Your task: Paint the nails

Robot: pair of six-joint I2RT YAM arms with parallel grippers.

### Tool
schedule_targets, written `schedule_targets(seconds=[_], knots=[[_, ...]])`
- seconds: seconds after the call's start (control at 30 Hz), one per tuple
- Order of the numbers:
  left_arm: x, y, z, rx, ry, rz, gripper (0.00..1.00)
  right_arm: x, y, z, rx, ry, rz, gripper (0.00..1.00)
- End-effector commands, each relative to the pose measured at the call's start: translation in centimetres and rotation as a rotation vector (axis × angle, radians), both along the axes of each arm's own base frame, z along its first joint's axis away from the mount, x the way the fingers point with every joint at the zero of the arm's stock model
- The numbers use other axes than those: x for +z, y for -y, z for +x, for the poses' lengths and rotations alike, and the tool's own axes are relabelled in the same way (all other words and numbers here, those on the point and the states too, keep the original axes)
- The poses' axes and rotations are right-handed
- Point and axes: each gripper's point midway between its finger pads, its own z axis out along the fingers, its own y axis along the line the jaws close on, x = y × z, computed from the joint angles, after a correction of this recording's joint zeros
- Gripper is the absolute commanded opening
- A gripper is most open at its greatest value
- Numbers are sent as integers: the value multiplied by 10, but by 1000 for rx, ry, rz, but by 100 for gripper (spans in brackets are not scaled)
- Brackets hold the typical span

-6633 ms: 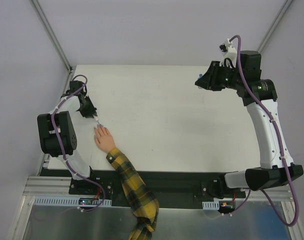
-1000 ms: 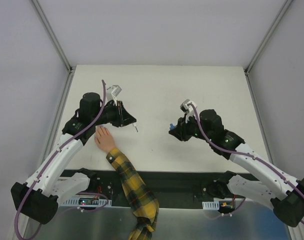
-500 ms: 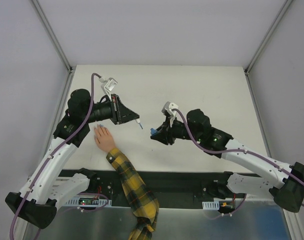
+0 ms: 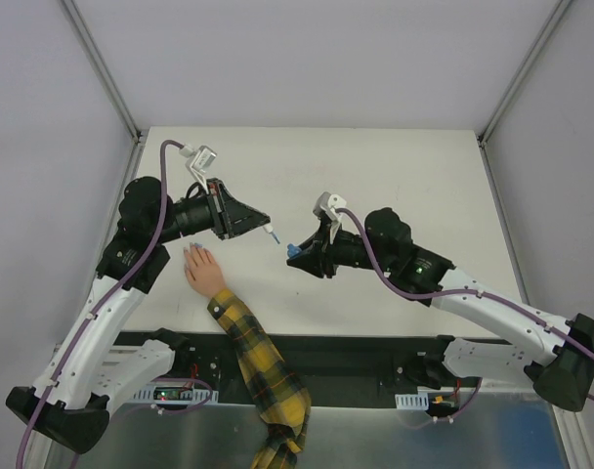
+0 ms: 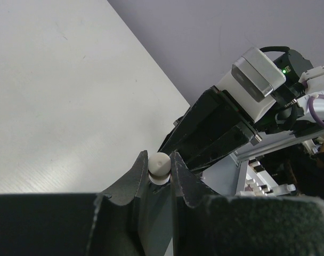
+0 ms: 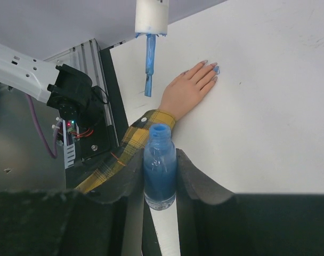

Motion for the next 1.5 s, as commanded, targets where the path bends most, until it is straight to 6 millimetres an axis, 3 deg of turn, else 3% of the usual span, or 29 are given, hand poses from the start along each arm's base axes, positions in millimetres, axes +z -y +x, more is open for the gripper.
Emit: schedule_targets(seconds=[0.0,1.47], knots=[[26,1,-2,14,63,-60,0,43,-9,-3,40,80,106,1],[11,7,-7,-50,32,-64,0,56,-26,9,11,110,125,1]])
